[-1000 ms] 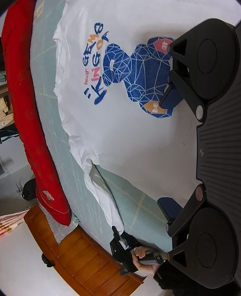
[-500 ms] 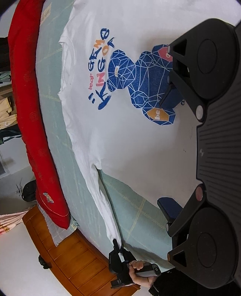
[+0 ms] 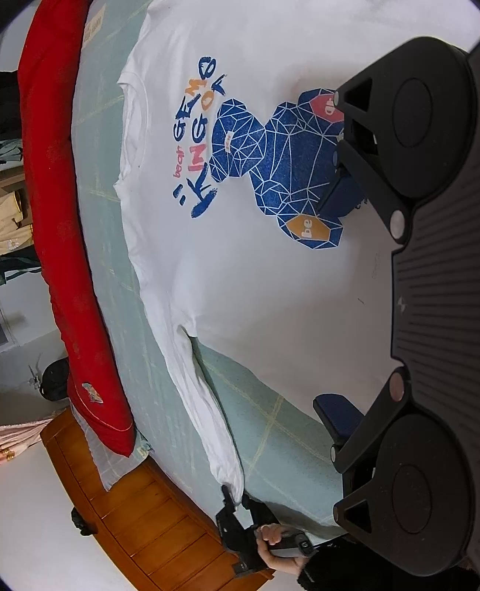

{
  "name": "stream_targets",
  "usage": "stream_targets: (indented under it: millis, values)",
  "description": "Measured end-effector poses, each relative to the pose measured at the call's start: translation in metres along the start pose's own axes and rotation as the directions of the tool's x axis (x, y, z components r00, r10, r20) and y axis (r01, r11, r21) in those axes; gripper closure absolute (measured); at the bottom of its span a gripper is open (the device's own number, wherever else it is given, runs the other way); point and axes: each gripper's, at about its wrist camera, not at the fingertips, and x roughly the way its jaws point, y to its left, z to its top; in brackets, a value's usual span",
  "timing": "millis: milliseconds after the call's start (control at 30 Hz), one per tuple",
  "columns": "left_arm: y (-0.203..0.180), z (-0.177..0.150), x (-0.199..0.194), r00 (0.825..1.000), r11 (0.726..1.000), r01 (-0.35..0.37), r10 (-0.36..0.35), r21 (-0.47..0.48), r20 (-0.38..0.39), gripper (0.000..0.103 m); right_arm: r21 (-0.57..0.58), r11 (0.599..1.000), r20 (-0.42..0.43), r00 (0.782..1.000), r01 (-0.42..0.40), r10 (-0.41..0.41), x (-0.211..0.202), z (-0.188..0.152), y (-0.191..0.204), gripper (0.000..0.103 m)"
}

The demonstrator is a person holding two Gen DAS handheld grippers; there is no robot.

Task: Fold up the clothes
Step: 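Lay the folded sleeve onto the sweatshirt body with the left tool, then move the open left tool over the print while the right tool reaches the other sleeve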

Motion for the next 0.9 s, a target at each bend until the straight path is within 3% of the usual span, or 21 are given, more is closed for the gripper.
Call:
stream_targets:
  millis: [100,133,267,367,500,567,733,900]
  values:
    - [-0.004,0.003,0.002,0.998,1.000,-0.026,0.025,0.002,0.054,0.087,-0.004,1.000,0.000,1.000,0.000,0.000,0.000,0.000,0.003,0.000]
    - [-0.009,0.003,-0.001,0.995,0.997,-0.055,0.051,0.048,0.084,0.095,-0.009,1.000,0.001,1.000,0.004,-0.004,-0.001,0.000,0.004,0.000]
    - [-0.025,0.007,-0.026,0.979,0.982,-0.095,0.063,0.165,0.194,0.096,-0.031,0.999,0.008,1.000,0.025,-0.024,-0.004,0.001,0.005,0.000]
    - [-0.031,0.015,-0.039,0.964,0.963,-0.186,0.140,0.197,0.228,0.096,-0.016,0.999,0.012,1.000,0.029,-0.029,-0.005,0.002,0.003,0.000]
    - [-0.049,0.010,-0.053,0.949,0.899,-0.290,0.227,0.328,0.217,0.095,-0.012,0.999,0.024,0.999,0.030,-0.029,-0.009,0.001,0.002,0.000]
    - [-0.062,-0.002,-0.056,0.954,0.863,-0.293,0.237,0.411,0.184,0.092,-0.018,0.999,0.033,0.999,0.031,-0.031,-0.013,0.001,0.002,0.000]
    - [-0.100,-0.052,-0.054,0.975,0.784,-0.197,0.220,0.589,0.033,0.085,-0.025,0.999,0.078,0.996,0.037,-0.035,-0.028,-0.001,0.001,0.000]
    - [-0.150,-0.135,-0.043,0.973,0.682,-0.005,0.173,0.732,-0.154,0.077,-0.026,0.998,0.112,0.993,0.052,-0.049,-0.050,-0.009,-0.007,0.000]
